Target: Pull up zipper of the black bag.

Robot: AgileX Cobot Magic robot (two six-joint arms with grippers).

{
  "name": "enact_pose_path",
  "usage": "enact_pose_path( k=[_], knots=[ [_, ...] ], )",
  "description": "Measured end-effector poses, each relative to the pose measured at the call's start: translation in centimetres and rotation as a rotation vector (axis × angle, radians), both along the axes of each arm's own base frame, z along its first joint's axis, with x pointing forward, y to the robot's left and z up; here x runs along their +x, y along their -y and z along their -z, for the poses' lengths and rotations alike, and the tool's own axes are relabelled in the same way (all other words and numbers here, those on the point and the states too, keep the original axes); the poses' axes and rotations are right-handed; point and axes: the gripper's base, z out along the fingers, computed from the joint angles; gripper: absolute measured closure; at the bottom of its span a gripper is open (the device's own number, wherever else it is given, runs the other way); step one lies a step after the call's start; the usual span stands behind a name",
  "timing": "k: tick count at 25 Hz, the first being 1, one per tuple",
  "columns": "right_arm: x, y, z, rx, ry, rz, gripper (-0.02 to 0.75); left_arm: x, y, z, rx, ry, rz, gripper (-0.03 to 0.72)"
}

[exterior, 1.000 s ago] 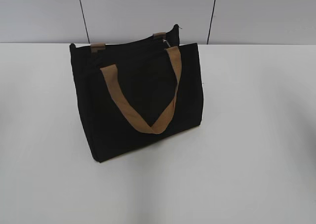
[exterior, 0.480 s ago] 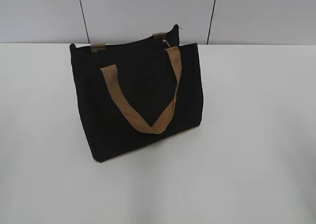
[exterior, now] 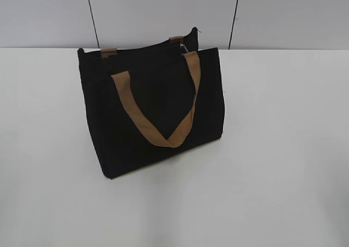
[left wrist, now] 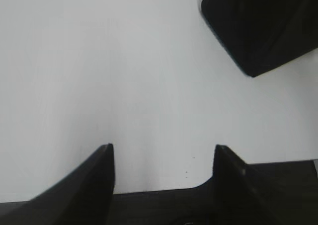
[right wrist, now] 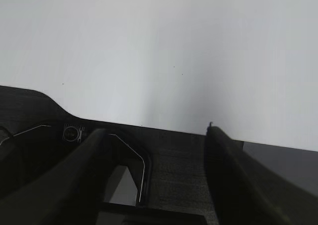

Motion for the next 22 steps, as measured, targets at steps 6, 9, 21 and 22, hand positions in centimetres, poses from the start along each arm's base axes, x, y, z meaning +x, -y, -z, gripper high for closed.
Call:
enact_pose_path(
  k=[6, 9, 21, 22],
  knots=[
    [-1.0, -0.3, -0.4, 0.009, 0.067, -0.016, 0.287, -2.4, 0.2, -0.1, 0.011, 0.190, -0.013, 0.222],
    [-1.6, -0.5, -0.7, 0.006, 0.115, -0.050, 0.287, -3.1, 0.2, 0.0, 0.005, 0.248, -0.031, 0.233],
    [-5.2, -0.6, -1.6, -0.015, 0.366, -0.067, 0.287, -4.1, 0.4, 0.0, 0.017, 0.311, 0.015, 0.238],
    [-5.4, -0.6, -1.6, -0.017, 0.380, -0.070, 0.287, -4.3, 0.4, 0.0, 0.019, 0.327, 0.033, 0.238]
  ],
)
